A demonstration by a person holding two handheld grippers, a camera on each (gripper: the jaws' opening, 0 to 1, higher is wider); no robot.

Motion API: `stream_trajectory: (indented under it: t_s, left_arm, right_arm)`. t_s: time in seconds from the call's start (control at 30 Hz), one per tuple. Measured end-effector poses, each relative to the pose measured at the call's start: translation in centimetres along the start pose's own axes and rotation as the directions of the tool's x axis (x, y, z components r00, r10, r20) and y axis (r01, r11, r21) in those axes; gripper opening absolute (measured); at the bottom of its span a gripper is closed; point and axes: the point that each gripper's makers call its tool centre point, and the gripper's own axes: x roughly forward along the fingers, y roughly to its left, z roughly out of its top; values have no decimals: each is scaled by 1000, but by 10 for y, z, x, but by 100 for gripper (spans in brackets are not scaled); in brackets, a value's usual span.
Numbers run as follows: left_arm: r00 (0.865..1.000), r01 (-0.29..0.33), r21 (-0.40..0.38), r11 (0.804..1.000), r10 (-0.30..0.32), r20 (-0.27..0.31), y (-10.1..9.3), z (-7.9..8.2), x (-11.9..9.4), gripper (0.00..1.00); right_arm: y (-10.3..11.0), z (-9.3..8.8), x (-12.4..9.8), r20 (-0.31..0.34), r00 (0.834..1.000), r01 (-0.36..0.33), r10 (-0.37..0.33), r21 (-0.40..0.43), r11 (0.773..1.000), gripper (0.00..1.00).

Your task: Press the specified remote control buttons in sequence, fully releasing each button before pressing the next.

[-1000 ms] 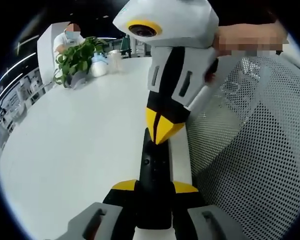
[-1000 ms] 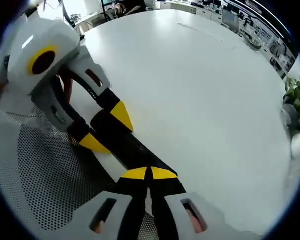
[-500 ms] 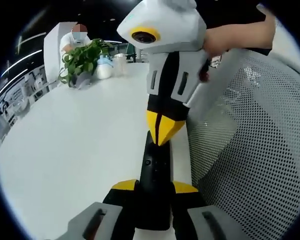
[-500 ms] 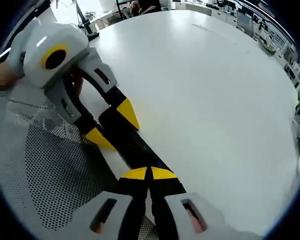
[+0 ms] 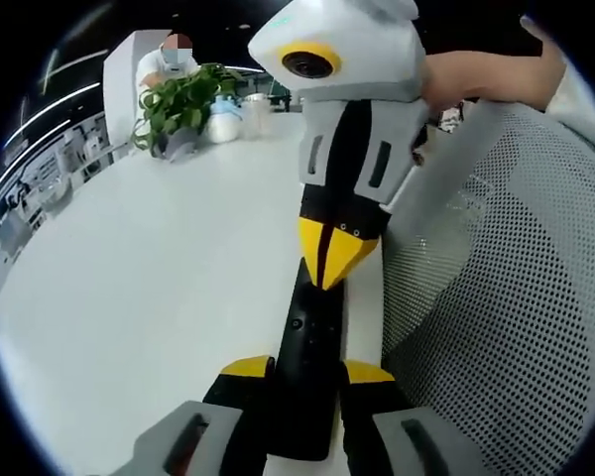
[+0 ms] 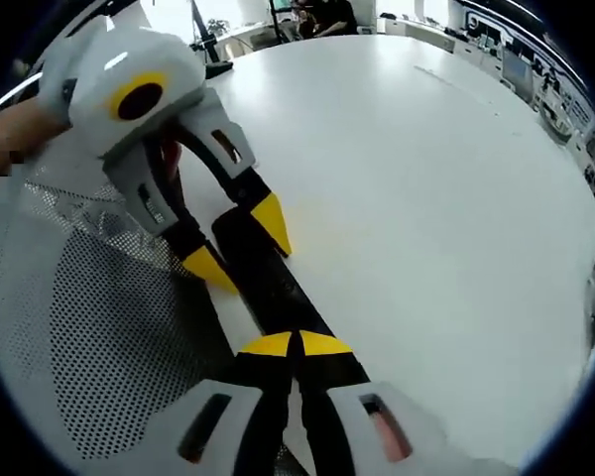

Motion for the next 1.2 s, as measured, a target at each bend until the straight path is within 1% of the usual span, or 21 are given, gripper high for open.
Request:
stream_trajectory:
  t_s: [0.13, 0.23, 0.3, 0.37, 0.47, 0.5, 0.53, 0.67, 0.73, 0.87, 0.93, 0.97, 1.0, 1.03, 1.2]
  left_arm:
    - [1000, -8, -8, 1000, 8, 5, -1, 0, 0, 26]
    - [1000, -5, -11, 1000, 5, 30, -1, -1, -1, 26]
    - [1000, 4, -13, 1000, -4, 25, 0, 0, -1, 26]
    - [1000, -7, -11, 1000, 7, 27, -2, -1, -1, 26]
    - [1000, -11, -2, 1000, 11, 18, -1, 0, 0, 26]
    - [1000, -10, 4, 1000, 10, 16, -1, -1, -1, 26]
    - [1000, -12, 3, 1000, 12, 17, -1, -1, 0, 26]
    - [1000, -17, 15, 1000, 16, 20, -1, -1, 0, 26]
    - [1000, -10, 28, 1000, 10, 14, 0, -2, 1, 25]
    - [1000, -7, 36, 999, 7, 5, 0, -3, 1, 25]
    - [1000, -7, 32, 999, 7, 6, 1, -3, 2, 25]
    - [1000, -8, 30, 1000, 8, 7, 1, -3, 2, 25]
    - [1000, -9, 25, 1000, 8, 10, 1, -3, 2, 25]
    - [1000, -9, 17, 1000, 8, 12, 1, -3, 1, 25]
    - [1000, -8, -9, 1000, 8, 24, 2, -3, 1, 25]
  right_arm:
    - [-2, 0, 0, -10, 1000, -7, 7, -4, 1000, 0]
    - [-2, 0, -1, -22, 1000, -21, 22, 66, 998, 0]
    - [-4, 1, 0, -31, 999, -33, 35, 63, 997, 0]
    - [-3, 1, 0, -49, 997, -52, 57, 93, 994, 0]
    - [-3, 0, 1, -136, 986, -73, 92, 138, 988, 0]
    - [-5, 0, 2, -147, 984, -77, 97, 137, 988, 0]
    - [-5, 0, 3, -161, 982, -76, 102, 156, 985, 0]
    - [-6, 0, 3, -149, 984, -76, 101, 168, 983, 0]
    - [-10, 5, 4, -98, 991, -67, 86, 190, 980, 0]
    - [-9, 14, 7, -27, 994, -91, 102, 274, 958, 0]
    - [-7, 13, 7, -38, 993, -95, 109, 266, 959, 0]
    - [-6, 11, 8, -51, 994, -80, 96, 254, 964, 0]
    - [-9, 11, 8, -54, 996, -64, 77, 212, 975, 0]
    - [-9, 12, 8, -50, 995, -70, 82, 202, 977, 0]
    - [-12, 13, 10, -46, 997, -54, 65, 201, 978, 0]
